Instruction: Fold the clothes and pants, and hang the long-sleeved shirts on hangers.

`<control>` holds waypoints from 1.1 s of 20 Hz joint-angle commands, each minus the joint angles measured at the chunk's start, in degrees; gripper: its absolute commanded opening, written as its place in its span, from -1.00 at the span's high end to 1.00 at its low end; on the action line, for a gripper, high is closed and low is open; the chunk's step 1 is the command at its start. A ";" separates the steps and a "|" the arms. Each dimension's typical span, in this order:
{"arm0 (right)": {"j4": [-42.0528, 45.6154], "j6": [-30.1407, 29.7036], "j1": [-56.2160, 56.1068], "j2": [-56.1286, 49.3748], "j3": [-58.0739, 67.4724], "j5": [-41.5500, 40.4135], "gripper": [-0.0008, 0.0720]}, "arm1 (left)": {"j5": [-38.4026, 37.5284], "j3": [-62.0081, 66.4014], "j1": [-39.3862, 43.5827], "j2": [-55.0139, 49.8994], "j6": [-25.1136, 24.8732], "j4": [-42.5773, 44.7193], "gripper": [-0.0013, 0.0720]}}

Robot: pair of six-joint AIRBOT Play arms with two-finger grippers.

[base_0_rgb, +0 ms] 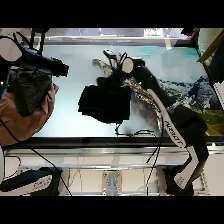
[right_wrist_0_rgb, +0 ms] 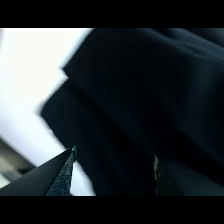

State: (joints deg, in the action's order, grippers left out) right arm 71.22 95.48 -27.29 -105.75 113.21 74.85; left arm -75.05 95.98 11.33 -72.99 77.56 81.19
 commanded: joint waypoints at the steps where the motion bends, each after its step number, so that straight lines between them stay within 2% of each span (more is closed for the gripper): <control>1: 11.76 -3.43 9.90 2.01 -2.03 13.90 -0.44 | -0.09 -0.02 -0.04 0.04 0.02 0.31 0.95; 3: 4.72 -6.21 16.39 2.78 -7.72 14.64 -0.44 | -0.09 -0.02 -0.07 0.04 0.04 1.01 0.95; 5: -13.75 -12.02 22.38 2.71 -16.13 12.59 -0.47 | -0.09 -0.02 -0.07 0.04 0.04 1.33 0.95; 7: -28.48 -19.28 26.08 2.71 -24.46 6.80 -0.87 | -0.09 -0.02 -0.07 0.04 0.04 1.31 0.95; 8: -30.93 -21.33 26.91 2.62 -27.50 4.37 -0.90 | -0.09 -0.02 -0.07 0.04 0.04 1.31 0.95; 11: -32.11 -24.00 26.62 0.15 -30.01 4.46 -0.90 | -0.11 -0.02 -0.07 0.04 0.07 1.31 0.95; 14: -37.07 -27.58 24.70 -2.99 -30.08 4.28 -0.90 | -0.11 -0.02 -0.04 0.04 1.20 1.31 0.95; 19: -38.36 -29.66 18.64 -5.29 -30.08 1.62 -0.90 | -1.31 -0.02 -0.04 0.04 1.31 1.31 0.95; 21: -38.40 -30.12 16.26 -5.29 -30.08 -1.79 -0.86 | -1.31 -0.02 -0.04 0.04 1.31 1.31 0.95; 22: -38.42 -30.12 15.39 -5.29 -29.88 -2.91 -0.61 | -1.31 -0.02 -0.04 0.04 1.31 1.31 0.95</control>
State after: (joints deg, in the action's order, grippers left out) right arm 33.87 66.61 -9.02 -110.56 83.31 75.70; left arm -76.16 95.98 11.31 -72.99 78.89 82.50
